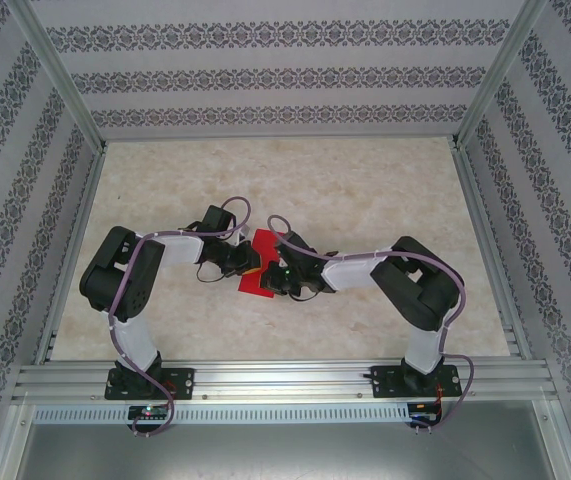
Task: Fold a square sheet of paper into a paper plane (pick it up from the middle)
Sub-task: Fold the triangle a second time at the center of the table.
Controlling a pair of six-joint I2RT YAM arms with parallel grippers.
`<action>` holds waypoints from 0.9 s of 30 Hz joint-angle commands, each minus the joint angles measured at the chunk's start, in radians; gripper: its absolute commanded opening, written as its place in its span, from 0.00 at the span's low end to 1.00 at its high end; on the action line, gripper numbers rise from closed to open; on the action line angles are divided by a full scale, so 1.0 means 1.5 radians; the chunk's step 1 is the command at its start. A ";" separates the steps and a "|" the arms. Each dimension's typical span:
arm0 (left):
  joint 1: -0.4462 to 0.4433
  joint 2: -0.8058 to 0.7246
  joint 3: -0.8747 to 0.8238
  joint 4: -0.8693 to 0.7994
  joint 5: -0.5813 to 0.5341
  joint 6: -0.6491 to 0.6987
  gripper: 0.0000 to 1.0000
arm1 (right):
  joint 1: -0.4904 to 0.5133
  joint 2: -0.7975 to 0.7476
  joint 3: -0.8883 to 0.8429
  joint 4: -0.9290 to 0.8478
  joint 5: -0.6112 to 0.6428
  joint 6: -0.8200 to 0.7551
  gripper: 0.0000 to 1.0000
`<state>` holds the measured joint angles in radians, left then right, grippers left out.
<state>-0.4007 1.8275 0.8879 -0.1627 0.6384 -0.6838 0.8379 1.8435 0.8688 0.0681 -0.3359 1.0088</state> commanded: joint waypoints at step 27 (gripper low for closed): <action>-0.003 0.000 -0.017 -0.025 -0.046 0.015 0.12 | 0.038 -0.072 -0.118 0.012 0.036 0.042 0.10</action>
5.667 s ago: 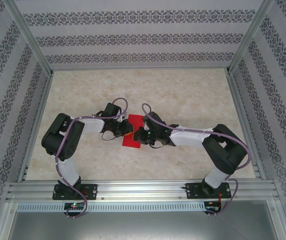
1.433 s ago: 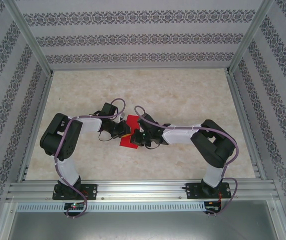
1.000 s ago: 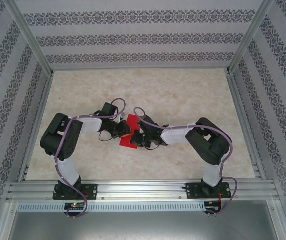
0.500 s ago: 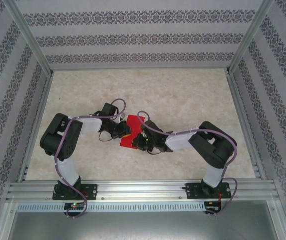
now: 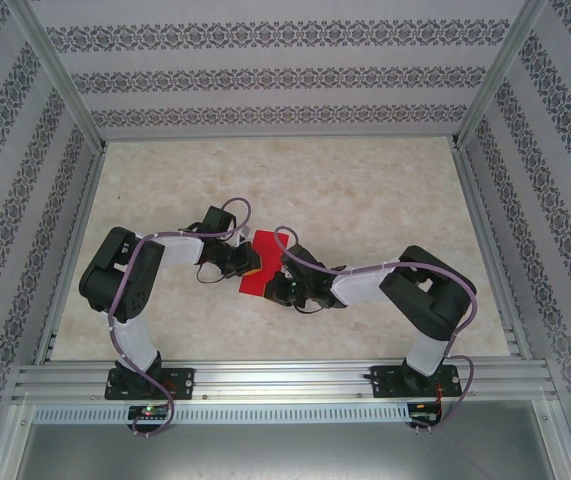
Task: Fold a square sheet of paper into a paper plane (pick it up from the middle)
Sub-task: Fold the triangle a second time at the center of the table.
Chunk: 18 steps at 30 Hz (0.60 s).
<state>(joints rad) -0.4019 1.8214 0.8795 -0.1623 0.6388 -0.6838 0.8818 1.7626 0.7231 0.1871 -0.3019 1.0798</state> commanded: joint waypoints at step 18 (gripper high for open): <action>-0.003 -0.018 0.021 -0.050 -0.029 0.014 0.13 | -0.072 -0.060 0.050 -0.099 0.062 -0.034 0.38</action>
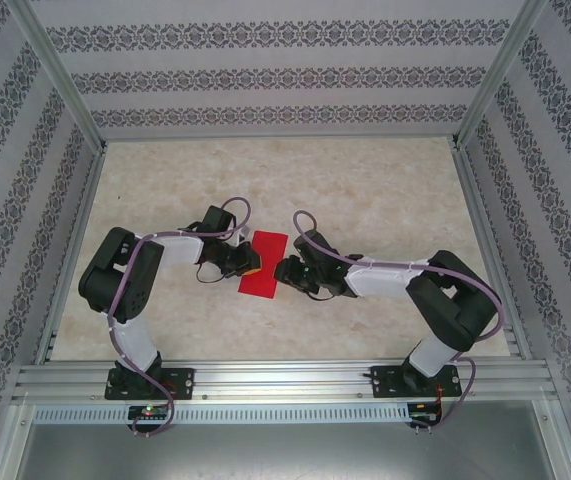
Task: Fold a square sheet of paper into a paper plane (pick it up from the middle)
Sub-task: Fold the triangle a second time at the center of the table.
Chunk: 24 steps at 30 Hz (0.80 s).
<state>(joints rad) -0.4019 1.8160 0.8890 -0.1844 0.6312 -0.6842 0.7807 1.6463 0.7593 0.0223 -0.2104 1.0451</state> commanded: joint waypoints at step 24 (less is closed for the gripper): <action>-0.003 -0.046 0.030 -0.067 -0.054 0.041 0.18 | -0.006 0.114 0.064 0.041 -0.008 0.009 0.30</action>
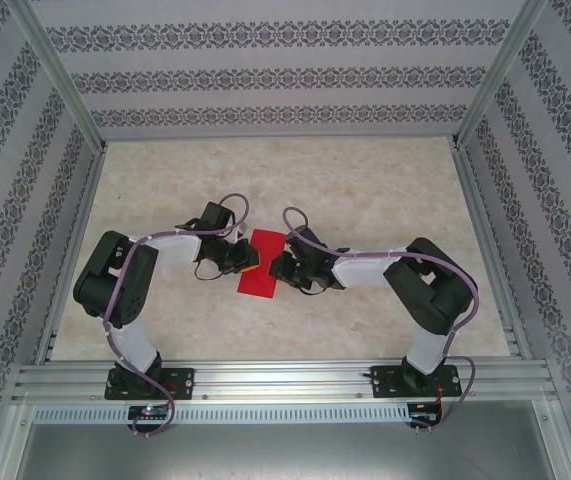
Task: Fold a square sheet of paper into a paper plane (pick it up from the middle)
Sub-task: Fold the triangle a second time at the center of the table, then turn over the paper at the center of the table.
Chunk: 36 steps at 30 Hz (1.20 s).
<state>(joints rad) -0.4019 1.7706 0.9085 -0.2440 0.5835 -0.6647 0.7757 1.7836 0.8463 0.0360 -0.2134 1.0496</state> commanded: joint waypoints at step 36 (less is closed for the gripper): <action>-0.003 0.023 0.013 -0.035 -0.036 0.042 0.16 | -0.013 0.024 -0.029 0.151 -0.033 0.015 0.26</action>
<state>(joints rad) -0.4015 1.7889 0.9146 -0.2756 0.5407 -0.6281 0.7589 1.7958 0.8162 0.1192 -0.2501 1.0576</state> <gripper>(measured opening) 0.161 0.259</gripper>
